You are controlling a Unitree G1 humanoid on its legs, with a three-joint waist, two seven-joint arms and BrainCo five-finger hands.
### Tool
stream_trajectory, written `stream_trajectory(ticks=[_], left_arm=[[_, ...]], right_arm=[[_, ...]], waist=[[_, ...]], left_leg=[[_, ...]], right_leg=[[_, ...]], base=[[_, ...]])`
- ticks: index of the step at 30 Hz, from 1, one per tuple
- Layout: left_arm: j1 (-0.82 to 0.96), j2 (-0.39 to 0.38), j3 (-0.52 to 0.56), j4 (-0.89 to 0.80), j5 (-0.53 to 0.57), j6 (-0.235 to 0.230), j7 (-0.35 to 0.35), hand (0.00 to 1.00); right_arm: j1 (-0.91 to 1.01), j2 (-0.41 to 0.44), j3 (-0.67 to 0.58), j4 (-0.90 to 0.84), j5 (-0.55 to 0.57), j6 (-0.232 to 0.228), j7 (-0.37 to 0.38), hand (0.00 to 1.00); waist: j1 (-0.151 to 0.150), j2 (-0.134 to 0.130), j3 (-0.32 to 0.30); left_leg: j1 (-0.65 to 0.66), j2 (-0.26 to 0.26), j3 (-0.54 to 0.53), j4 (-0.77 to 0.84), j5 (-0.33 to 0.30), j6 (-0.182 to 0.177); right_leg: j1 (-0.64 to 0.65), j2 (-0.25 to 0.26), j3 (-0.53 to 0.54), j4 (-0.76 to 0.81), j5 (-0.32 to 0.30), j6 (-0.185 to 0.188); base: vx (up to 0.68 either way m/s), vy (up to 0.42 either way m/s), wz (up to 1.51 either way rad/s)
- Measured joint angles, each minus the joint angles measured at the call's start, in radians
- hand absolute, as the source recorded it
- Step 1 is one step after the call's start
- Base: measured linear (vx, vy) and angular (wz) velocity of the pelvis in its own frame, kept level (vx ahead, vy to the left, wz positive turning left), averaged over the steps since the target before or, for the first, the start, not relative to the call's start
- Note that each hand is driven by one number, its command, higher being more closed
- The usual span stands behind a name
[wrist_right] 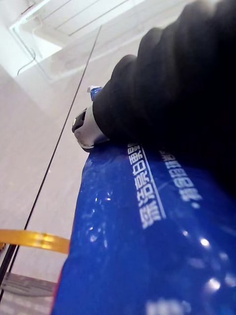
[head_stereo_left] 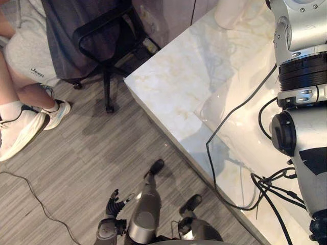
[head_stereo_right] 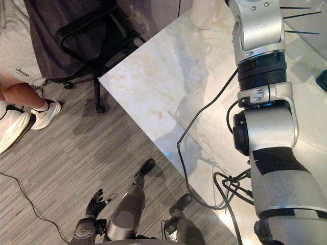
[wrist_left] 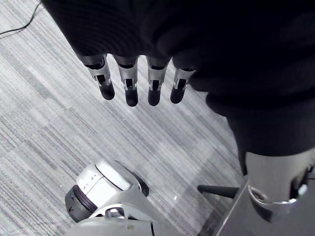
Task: Organize washtable
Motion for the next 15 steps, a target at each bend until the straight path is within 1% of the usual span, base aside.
stream_trajectory(ticks=[4, 6, 8, 13, 15], left_arm=[[0.0, 0.008, -0.02, 0.0, 0.0, -0.004, 0.001, 0.0], [0.0, 0.01, -0.025, 0.0, 0.0, -0.006, 0.001, 0.0], [0.0, 0.01, -0.026, 0.001, 0.0, -0.006, 0.001, 0.0], [0.0, 0.011, -0.038, 0.001, -0.001, -0.006, 0.001, 0.0], [0.0, 0.012, -0.042, 0.003, -0.002, -0.007, 0.001, 0.0]], right_arm=[[-0.041, -0.005, 0.007, 0.027, -0.054, 0.011, -0.038, 1.0], [-0.042, -0.036, 0.03, 0.028, -0.063, 0.027, -0.049, 1.0], [-0.042, -0.041, 0.029, 0.032, -0.063, 0.03, -0.059, 1.0], [-0.042, -0.053, 0.036, 0.048, -0.062, 0.03, -0.059, 1.0], [-0.043, -0.065, 0.046, 0.078, -0.062, 0.031, -0.058, 1.0]], waist=[[0.001, 0.003, 0.006], [0.001, 0.003, 0.007], [0.002, 0.004, 0.007], [0.008, 0.014, 0.013], [0.015, 0.015, 0.014]], left_leg=[[0.0, -0.005, -0.006, 0.0, 0.002, 0.002], [-0.001, -0.007, -0.016, 0.0, 0.004, 0.002], [-0.001, -0.007, -0.018, 0.0, 0.004, 0.002], [-0.001, -0.008, -0.025, -0.003, 0.004, 0.002], [-0.001, -0.008, -0.027, -0.007, 0.004, 0.002]], right_leg=[[0.004, -0.002, -0.009, 0.0, 0.0, 0.0], [0.009, -0.002, -0.018, 0.0, -0.002, 0.001], [0.009, -0.002, -0.02, 0.0, -0.002, 0.0], [0.012, -0.002, -0.027, 0.0, -0.004, 0.0], [0.012, -0.002, -0.03, 0.0, -0.005, 0.002]], base=[[0.01, 0.014, 0.07], [0.01, 0.012, 0.11], [0.0, 0.006, 0.03], [0.0, 0.006, 0.03], [0.01, 0.002, 0.02]])
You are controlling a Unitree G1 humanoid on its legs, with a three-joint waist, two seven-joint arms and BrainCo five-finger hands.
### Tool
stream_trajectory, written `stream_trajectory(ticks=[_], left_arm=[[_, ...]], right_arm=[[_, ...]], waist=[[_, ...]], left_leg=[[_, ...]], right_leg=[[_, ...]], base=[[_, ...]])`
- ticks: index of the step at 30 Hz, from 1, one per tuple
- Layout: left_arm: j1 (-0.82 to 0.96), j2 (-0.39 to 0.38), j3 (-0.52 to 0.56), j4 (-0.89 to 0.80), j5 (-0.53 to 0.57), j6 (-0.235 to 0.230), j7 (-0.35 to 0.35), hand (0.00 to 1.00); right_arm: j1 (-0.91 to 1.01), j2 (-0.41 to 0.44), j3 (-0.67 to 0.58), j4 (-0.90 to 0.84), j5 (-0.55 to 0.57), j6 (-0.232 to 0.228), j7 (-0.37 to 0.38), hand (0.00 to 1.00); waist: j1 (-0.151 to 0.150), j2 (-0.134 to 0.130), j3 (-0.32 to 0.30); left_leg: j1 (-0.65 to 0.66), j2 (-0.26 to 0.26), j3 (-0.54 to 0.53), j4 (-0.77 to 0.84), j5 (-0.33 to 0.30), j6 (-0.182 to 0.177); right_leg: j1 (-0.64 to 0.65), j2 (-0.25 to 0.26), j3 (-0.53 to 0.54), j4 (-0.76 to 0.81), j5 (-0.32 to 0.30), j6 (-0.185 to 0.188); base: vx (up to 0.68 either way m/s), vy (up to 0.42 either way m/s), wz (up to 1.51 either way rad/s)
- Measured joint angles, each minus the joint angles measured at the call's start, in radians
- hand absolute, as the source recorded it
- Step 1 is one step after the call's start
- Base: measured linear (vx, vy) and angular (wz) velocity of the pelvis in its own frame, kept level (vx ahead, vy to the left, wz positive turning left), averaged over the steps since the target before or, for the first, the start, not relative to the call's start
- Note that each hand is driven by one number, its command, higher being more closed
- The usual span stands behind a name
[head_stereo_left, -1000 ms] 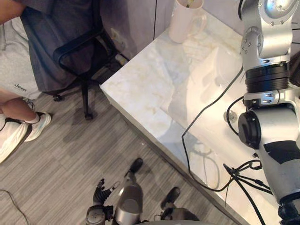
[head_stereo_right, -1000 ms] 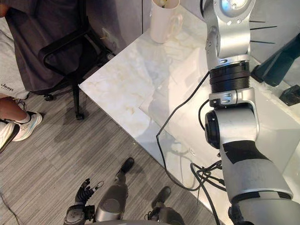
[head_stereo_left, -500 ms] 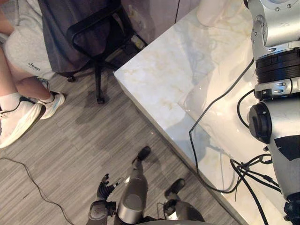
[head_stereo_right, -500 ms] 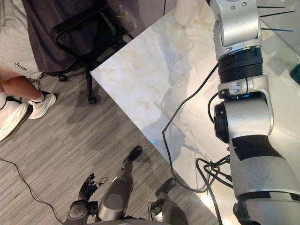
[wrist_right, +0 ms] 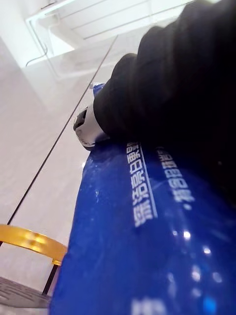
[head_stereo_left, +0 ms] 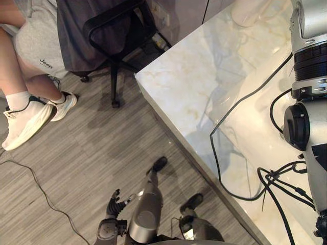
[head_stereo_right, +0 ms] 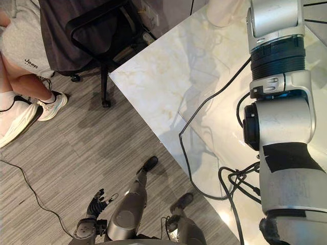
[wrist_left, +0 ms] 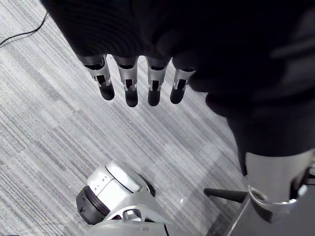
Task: Organize washtable
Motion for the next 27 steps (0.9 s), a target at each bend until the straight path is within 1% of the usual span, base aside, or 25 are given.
stream_trajectory(ticks=[4, 5, 6, 8, 11, 13, 20, 27], left_arm=[[0.0, 0.008, -0.018, 0.0, -0.001, -0.003, 0.0, 0.0], [-0.001, 0.008, -0.018, 0.0, -0.001, -0.004, 0.0, 0.0], [-0.001, 0.008, -0.019, 0.0, -0.001, -0.004, 0.0, 0.0], [-0.001, 0.007, -0.019, 0.003, -0.002, -0.003, 0.0, 0.0], [-0.001, 0.008, -0.022, 0.004, -0.007, -0.003, 0.0, 0.0], [-0.001, 0.008, -0.023, 0.004, -0.008, -0.004, -0.001, 0.0], [-0.001, 0.008, -0.03, 0.029, -0.03, -0.004, -0.002, 0.0], [-0.001, 0.007, -0.034, 0.034, -0.04, -0.004, -0.002, 0.0]], right_arm=[[-0.004, -0.007, 0.02, 0.012, -0.001, 0.001, 0.0, 1.0], [-0.022, -0.007, 0.025, 0.031, -0.004, 0.005, 0.0, 1.0], [-0.037, -0.01, 0.025, 0.043, -0.005, 0.015, 0.0, 1.0], [-0.047, -0.01, 0.026, 0.049, -0.014, 0.017, 0.0, 1.0], [-0.047, -0.012, 0.027, 0.059, -0.03, 0.017, 0.0, 1.0], [-0.047, -0.02, 0.027, 0.059, -0.03, 0.017, 0.0, 1.0], [-0.046, -0.021, 0.06, 0.06, -0.03, 0.018, 0.001, 1.0], [-0.046, -0.021, 0.061, 0.06, -0.029, 0.018, 0.001, 1.0]], waist=[[0.004, 0.0, 0.0], [0.003, 0.003, 0.002], [0.005, 0.012, 0.01], [0.008, 0.017, 0.015], [0.008, 0.017, 0.016], [0.008, 0.018, 0.017], [0.01, 0.019, 0.017], [0.011, 0.018, 0.017]], left_leg=[[-0.013, -0.001, -0.005, -0.002, 0.004, -0.002], [-0.022, -0.004, -0.01, -0.004, 0.017, -0.008], [-0.022, -0.004, -0.015, -0.005, 0.02, -0.008], [-0.023, -0.005, -0.015, -0.004, 0.021, -0.008], [-0.023, -0.006, -0.018, -0.004, 0.022, -0.008], [-0.029, -0.011, -0.024, -0.008, 0.04, -0.017], [-0.033, -0.016, -0.027, -0.016, 0.04, -0.016], [-0.03, -0.016, -0.024, -0.027, 0.043, -0.012]], right_leg=[[-0.01, 0.0, -0.008, 0.0, -0.003, 0.0], [-0.017, -0.001, -0.014, 0.0, -0.003, 0.0], [-0.016, 0.0, -0.019, 0.0, -0.003, 0.0], [-0.016, 0.0, -0.019, 0.0, -0.003, 0.0], [-0.016, -0.001, -0.021, 0.0, -0.004, -0.002], [-0.018, -0.004, -0.03, 0.0, -0.005, -0.003], [-0.02, -0.011, -0.047, -0.003, -0.002, -0.001], [-0.022, -0.014, -0.046, 0.0, 0.0, 0.002]], base=[[0.03, 0.001, 0.06], [0.02, 0.001, 0.12], [0.02, 0.003, 0.11], [0.0, 0.004, 0.03], [0.0, 0.0, 0.0], [-0.01, 0.021, 0.11], [-0.01, 0.019, 0.03], [0.0, 0.004, -0.01]])
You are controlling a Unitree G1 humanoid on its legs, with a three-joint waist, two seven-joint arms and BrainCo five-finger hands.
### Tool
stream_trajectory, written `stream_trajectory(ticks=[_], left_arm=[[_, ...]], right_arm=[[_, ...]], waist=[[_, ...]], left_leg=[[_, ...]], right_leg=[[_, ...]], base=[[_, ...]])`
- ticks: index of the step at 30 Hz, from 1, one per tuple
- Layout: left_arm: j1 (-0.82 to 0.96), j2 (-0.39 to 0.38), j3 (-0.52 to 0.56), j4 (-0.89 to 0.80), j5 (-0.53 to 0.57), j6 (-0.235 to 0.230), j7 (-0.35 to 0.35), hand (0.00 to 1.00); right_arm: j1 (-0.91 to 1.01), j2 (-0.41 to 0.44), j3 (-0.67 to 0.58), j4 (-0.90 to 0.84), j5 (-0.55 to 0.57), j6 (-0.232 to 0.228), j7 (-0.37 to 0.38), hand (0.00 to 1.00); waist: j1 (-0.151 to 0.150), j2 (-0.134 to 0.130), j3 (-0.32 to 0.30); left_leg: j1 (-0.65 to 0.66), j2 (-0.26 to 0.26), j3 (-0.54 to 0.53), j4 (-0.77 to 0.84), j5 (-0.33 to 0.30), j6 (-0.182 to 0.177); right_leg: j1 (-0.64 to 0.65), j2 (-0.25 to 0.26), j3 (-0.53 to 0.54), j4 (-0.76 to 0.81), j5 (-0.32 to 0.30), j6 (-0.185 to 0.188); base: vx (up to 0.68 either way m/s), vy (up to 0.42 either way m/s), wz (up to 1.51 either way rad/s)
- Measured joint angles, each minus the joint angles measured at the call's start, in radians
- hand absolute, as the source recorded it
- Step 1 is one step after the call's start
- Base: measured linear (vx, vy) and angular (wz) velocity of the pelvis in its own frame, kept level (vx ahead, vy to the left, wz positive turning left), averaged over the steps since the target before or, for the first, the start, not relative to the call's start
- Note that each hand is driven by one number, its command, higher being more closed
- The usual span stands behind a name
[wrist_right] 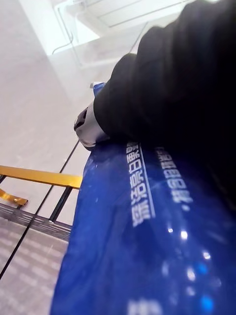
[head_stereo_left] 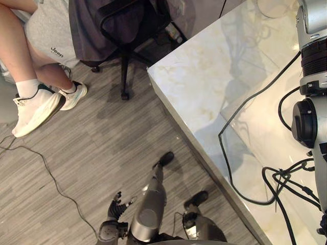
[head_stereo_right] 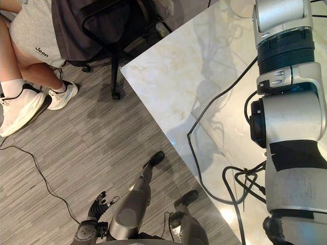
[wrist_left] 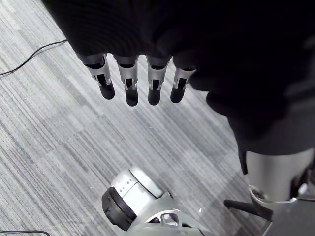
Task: Organize washtable
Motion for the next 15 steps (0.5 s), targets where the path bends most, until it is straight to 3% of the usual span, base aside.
stream_trajectory(ticks=[15], left_arm=[[0.0, 0.0, 0.0, 0.004, 0.002, 0.001, 0.0, 0.0]], right_arm=[[0.036, 0.009, -0.048, -0.048, -0.01, 0.001, -0.022, 1.0]], waist=[[-0.003, 0.0, 0.0]], left_leg=[[0.015, 0.0, 0.001, 0.001, 0.0, 0.0]], right_leg=[[0.014, -0.001, 0.003, 0.0, -0.001, -0.001]], base=[[0.0, 0.003, -0.01]])
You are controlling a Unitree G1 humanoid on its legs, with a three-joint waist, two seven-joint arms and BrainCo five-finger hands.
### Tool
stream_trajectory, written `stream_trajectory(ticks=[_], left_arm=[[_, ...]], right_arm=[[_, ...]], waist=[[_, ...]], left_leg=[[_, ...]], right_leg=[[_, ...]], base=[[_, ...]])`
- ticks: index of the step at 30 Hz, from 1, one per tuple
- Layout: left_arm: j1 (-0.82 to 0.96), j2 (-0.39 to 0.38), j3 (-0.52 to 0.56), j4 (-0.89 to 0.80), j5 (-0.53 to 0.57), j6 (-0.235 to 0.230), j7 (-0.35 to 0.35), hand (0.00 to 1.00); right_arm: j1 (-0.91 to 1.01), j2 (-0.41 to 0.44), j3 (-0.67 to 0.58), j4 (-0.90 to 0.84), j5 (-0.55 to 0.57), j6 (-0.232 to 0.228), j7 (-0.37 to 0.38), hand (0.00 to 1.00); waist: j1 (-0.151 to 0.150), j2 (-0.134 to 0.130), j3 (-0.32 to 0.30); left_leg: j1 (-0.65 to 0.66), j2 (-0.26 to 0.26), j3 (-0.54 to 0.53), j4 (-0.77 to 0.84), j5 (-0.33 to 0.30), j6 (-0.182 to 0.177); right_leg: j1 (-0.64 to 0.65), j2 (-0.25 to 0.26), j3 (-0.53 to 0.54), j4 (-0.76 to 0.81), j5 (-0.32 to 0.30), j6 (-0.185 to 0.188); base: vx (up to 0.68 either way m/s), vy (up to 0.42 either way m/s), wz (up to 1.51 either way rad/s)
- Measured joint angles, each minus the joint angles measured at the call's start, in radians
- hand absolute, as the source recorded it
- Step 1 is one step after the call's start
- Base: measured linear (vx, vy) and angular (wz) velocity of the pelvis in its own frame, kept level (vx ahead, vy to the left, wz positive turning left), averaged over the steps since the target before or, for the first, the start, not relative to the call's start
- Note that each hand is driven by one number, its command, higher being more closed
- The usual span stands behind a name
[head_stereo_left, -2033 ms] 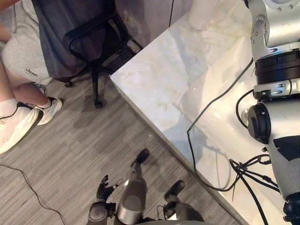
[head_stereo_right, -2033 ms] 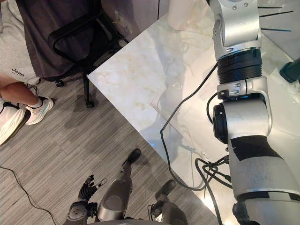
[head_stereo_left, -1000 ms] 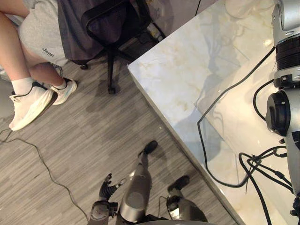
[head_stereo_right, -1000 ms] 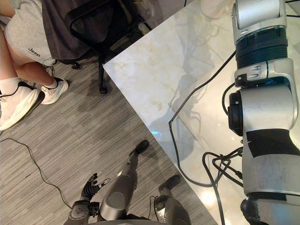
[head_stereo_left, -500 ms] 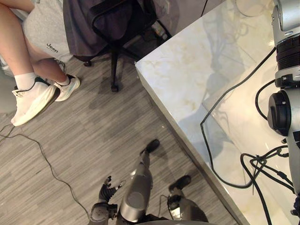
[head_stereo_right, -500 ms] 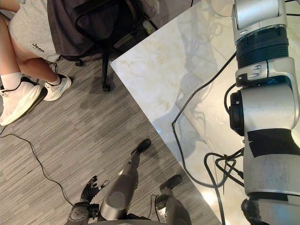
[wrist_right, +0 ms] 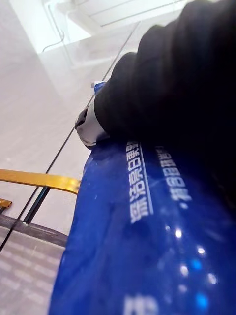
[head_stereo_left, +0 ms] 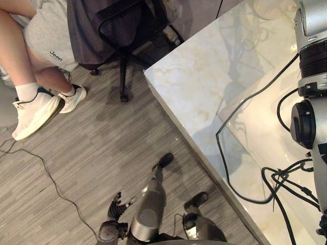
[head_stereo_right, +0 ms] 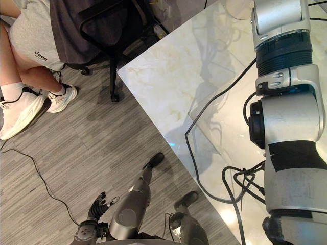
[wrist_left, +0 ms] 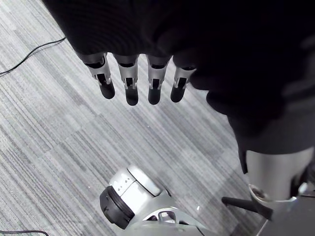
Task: Organize washtable
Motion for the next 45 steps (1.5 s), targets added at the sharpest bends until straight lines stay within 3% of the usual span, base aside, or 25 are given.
stream_trajectory(ticks=[15, 20, 45], left_arm=[[0.0, 0.0, 0.002, 0.003, 0.003, 0.006, 0.0, 0.0], [0.0, 0.002, 0.003, 0.006, 0.004, 0.009, 0.0, 0.0], [-0.04, 0.02, -0.038, 0.033, 0.042, 0.008, -0.019, 0.0]], right_arm=[[0.031, 0.011, -0.04, -0.077, -0.043, 0.004, -0.048, 1.0], [0.031, 0.007, -0.04, -0.118, -0.08, 0.024, -0.071, 1.0], [-0.043, -0.093, 0.074, -0.048, -0.188, 0.109, -0.085, 1.0]], waist=[[-0.008, -0.001, 0.0], [-0.025, -0.001, -0.001], [-0.025, -0.002, -0.004]], left_leg=[[0.003, -0.003, -0.007, 0.0, 0.0, 0.0], [0.0, -0.008, -0.019, -0.002, 0.004, 0.005], [-0.03, -0.01, -0.025, -0.003, 0.004, 0.006]], right_leg=[[0.011, 0.001, -0.01, 0.0, 0.0, 0.0], [0.013, 0.0, -0.024, 0.0, 0.0, 0.001], [-0.012, 0.001, -0.033, 0.0, 0.001, 0.004]], base=[[0.0, 0.002, 0.01], [0.0, 0.02, 0.08], [0.0, 0.006, 0.01]])
